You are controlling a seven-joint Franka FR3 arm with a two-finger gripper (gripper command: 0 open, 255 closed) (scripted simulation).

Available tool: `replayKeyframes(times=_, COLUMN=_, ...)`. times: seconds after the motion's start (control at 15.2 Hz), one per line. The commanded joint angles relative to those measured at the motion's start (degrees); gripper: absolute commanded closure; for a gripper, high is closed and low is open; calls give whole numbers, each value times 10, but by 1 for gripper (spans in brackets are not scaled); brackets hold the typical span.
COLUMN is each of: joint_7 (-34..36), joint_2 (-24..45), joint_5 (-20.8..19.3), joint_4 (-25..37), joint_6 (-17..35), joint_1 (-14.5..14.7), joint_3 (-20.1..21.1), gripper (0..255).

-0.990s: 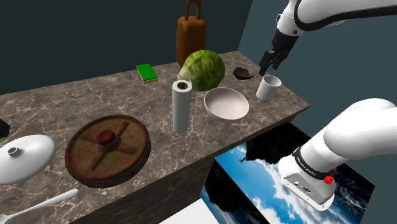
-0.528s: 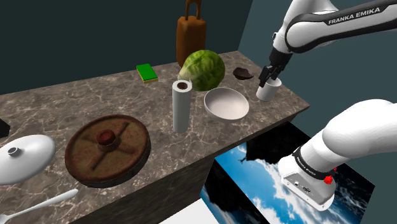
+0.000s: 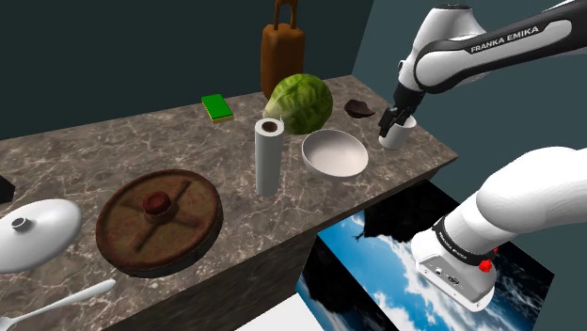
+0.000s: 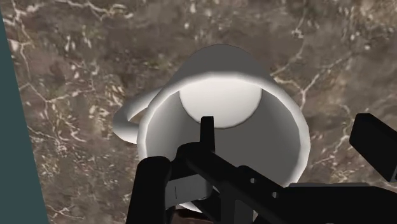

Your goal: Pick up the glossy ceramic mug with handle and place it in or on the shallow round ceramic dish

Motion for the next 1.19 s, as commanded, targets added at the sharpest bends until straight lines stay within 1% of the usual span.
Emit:
replayKeyframes(times=0.0, joint_7=0, joint_2=1, joint_5=0, joint_4=-1, joint_6=2, joint_1=0, joint_3=0, gripper=0)
replayKeyframes(times=0.26, joint_7=0, joint_2=1, joint_5=0, joint_4=-1, joint_6=2, joint_1=0, joint_3=0, gripper=0)
replayKeyframes(times=0.33, joint_7=0, joint_2=1, joint_5=0, joint_4=-1, joint_6=2, joint_1=0, joint_3=0, gripper=255)
replayKeyframes(times=0.92, joint_7=0, joint_2=1, joint_5=0, joint_4=-1, joint_6=2, joint_1=0, joint_3=0, gripper=255)
replayKeyframes(times=1.12, joint_7=-2, joint_2=-17, joint_5=2, joint_4=12, joint_6=-29, joint_1=1, joint_3=2, gripper=255)
